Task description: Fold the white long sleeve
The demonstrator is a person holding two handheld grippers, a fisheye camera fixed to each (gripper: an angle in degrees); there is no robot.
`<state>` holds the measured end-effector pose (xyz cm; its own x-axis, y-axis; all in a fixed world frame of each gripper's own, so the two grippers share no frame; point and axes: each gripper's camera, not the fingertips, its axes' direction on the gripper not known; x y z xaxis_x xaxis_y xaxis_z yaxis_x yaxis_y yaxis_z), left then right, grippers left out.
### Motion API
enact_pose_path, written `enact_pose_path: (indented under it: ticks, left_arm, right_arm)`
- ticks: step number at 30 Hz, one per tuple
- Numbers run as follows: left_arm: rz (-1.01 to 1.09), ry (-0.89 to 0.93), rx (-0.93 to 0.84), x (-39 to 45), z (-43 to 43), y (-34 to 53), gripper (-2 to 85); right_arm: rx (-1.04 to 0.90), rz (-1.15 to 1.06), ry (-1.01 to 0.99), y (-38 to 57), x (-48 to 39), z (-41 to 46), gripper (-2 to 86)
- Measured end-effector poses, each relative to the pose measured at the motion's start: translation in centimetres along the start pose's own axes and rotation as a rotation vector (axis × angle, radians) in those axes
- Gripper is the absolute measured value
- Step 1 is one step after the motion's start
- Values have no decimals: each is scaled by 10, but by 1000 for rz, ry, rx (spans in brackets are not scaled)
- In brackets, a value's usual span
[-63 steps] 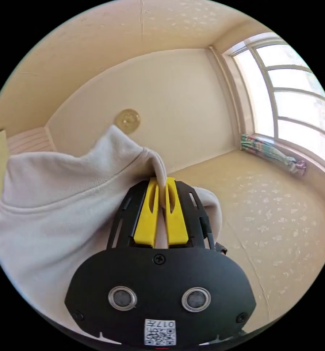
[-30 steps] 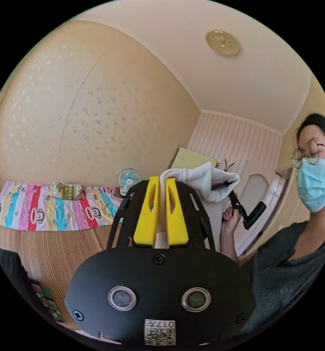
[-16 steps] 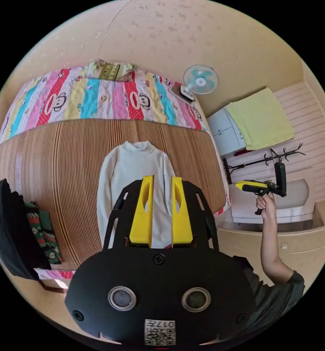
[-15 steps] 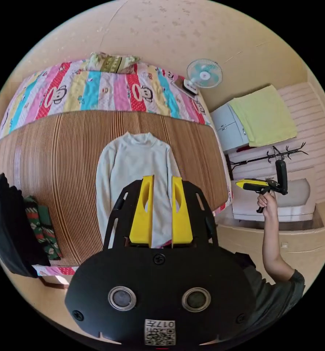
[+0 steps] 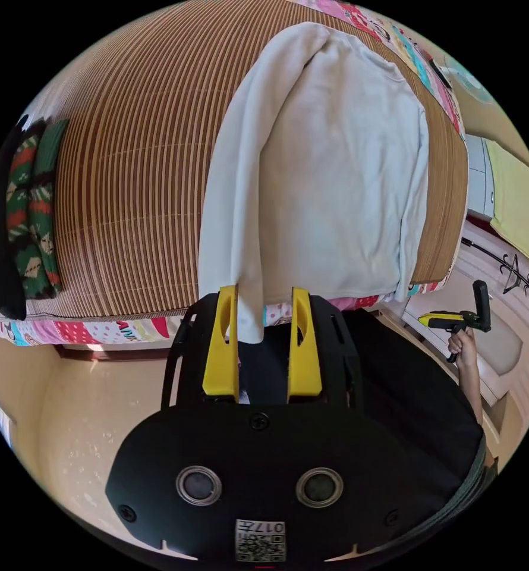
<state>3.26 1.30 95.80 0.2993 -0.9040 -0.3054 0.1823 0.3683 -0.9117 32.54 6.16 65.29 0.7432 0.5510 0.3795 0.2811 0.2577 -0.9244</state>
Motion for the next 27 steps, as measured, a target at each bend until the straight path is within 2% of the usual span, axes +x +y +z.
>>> enact_pose_path:
  ticks: [3,6,9,11,13,15,17,19,21,23,27]
  left_arm:
    - [-3,-14,-38,-12,-2,2,116]
    - [-22,7,-109,-30,-1,6,30]
    - [67,142,-161,-49,-11,14,-4]
    - [171,231,-133,-63,-38,23,-8]
    - [258,273,3,-89,-103,41,-9]
    - [251,256,160,-116,-168,62,-9]
    - [163,228,385,-149,-239,98,-9]
    - [-22,247,702,-194,-315,166,-8]
    - [-55,299,862,-211,-343,212,-4]
    - [-39,324,923,-213,-347,245,6]
    - [-10,210,793,-187,-298,288,81]
  right_arm:
    - [89,57,-242,1,17,-1,5]
    - [163,121,-388,1,30,-4,4]
    - [241,143,-494,1,37,-13,4]
    - [270,146,-522,0,39,-19,4]
    - [287,158,-516,-3,42,-24,4]
    - [297,181,-491,-8,47,-30,4]
    - [305,204,-471,-14,51,-33,5]
    - [311,234,-450,-20,56,-35,6]
    - [306,271,-396,-32,59,-36,10]
    - [301,297,-331,-42,59,-38,16]
    - [259,355,-211,-69,59,-39,60]
